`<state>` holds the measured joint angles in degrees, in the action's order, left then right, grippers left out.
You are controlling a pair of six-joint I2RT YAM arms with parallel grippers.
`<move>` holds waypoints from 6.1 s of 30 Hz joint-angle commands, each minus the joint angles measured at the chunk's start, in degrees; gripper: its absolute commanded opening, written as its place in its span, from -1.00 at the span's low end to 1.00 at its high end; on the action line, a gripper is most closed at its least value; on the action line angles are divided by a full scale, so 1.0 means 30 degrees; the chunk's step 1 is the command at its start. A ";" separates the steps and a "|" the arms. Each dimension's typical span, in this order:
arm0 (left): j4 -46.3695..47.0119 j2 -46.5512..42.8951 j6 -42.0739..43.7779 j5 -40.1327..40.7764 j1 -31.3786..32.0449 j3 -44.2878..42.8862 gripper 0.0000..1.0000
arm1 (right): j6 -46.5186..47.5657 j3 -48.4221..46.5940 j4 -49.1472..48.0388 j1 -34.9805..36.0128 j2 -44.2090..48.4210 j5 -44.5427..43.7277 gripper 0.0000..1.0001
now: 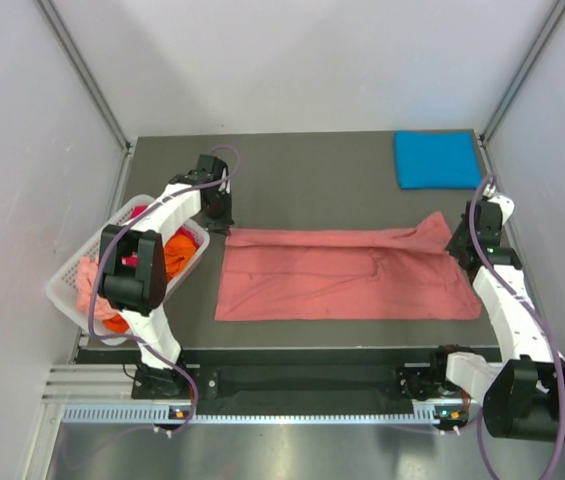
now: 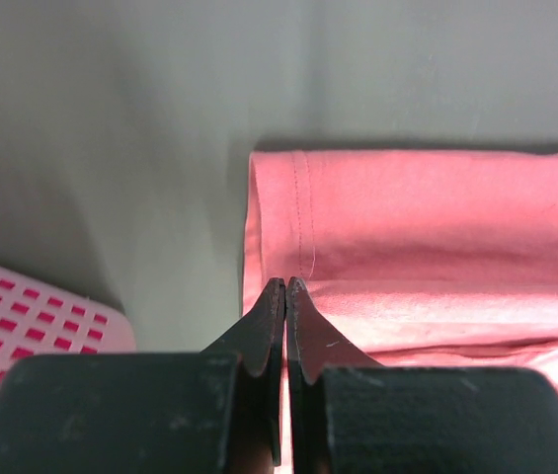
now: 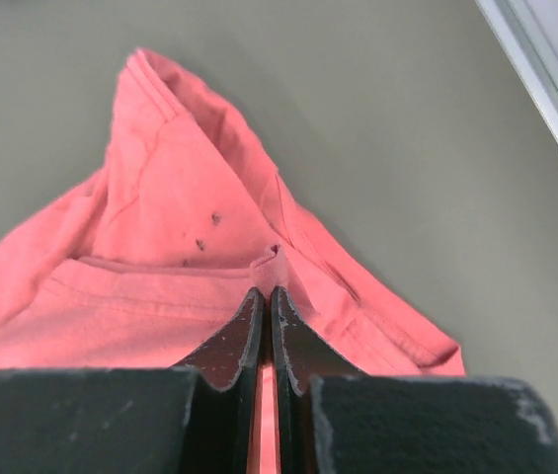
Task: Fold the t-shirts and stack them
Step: Fold the tshirt
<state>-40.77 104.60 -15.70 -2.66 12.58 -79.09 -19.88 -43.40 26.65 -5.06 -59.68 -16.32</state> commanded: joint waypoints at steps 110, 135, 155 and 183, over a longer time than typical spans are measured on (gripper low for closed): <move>-0.5218 0.3045 -0.3320 0.6950 0.3395 -0.0503 -1.00 | -0.0693 -0.0211 -0.0186 0.6550 -0.6122 0.3687 -0.60; -0.4924 0.2693 -0.3349 0.6569 0.3395 -0.0531 -1.00 | -0.8081 0.0460 0.0082 0.6433 -0.7940 -0.0886 -0.65; -0.5920 0.2752 -0.3408 0.7154 0.3424 -0.1675 -1.00 | -0.6089 -0.0476 0.1573 0.6433 -0.5537 -0.1066 -1.00; -0.5363 0.2811 -0.3261 0.7183 0.3512 0.0231 -0.96 | -0.4274 0.1840 0.0519 0.6404 -0.4160 0.0019 -0.78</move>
<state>-55.72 113.51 -25.85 17.47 23.24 -79.48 -35.11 -36.75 28.36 14.11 -72.14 -14.70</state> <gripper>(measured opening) 0.016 0.084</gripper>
